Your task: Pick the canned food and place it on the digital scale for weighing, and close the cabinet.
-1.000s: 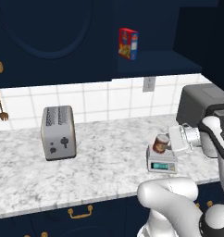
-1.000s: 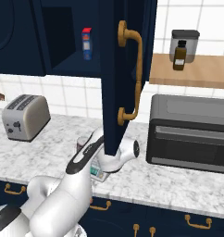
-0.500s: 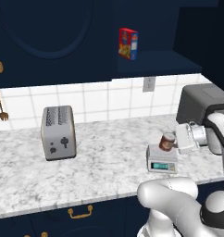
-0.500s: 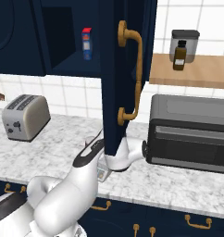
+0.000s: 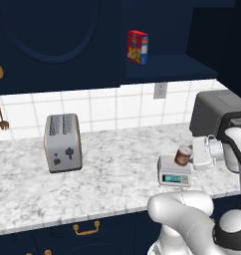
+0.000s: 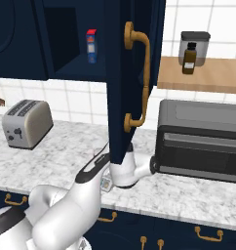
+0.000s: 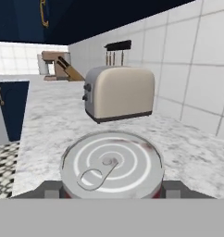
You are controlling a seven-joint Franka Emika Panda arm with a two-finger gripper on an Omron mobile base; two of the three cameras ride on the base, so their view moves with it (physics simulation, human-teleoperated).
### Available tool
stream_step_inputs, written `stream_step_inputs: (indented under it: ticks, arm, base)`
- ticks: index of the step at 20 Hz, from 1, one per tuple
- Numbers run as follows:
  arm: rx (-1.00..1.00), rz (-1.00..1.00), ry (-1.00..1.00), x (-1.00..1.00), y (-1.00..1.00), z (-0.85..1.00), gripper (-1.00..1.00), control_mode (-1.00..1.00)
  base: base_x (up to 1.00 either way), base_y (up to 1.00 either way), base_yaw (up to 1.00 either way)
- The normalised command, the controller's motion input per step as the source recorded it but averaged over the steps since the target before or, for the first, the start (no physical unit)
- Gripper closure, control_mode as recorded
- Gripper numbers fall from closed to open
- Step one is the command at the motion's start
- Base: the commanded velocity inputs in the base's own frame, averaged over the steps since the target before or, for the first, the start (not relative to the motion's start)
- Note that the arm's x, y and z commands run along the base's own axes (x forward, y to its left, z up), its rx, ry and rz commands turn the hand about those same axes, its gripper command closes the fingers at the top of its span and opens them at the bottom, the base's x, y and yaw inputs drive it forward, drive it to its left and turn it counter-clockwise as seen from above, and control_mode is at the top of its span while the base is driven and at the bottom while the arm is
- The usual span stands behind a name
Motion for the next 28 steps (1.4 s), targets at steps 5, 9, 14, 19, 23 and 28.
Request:
stream_step_inputs:
  ticks: [5, 9, 14, 19, 23, 28]
  arm:
    - [0.0, 0.0, 0.0, 0.25, 0.0, -0.19, 1.0, -1.0]
    - [0.0, 0.0, 0.0, 0.31, -0.17, -0.11, 1.0, -1.0]
    - [0.0, 0.0, 0.0, 0.23, -0.19, -0.14, 1.0, -1.0]
    - [0.0, 0.0, 0.01, 0.26, -0.1, -0.28, 1.0, -1.0]
    - [0.0, 0.0, 0.0, 0.28, -0.01, -0.28, 1.0, -1.0]
    - [0.0, 0.0, 0.0, 0.13, -0.01, -0.28, 1.0, -1.0]
  base:
    - [0.0, 0.0, 0.0]
    - [0.0, 0.0, 0.0]
    - [0.0, 0.0, 0.0]
    - [0.0, 0.0, 0.0]
    - [0.0, 0.0, 0.0]
    - [0.0, 0.0, 0.0]
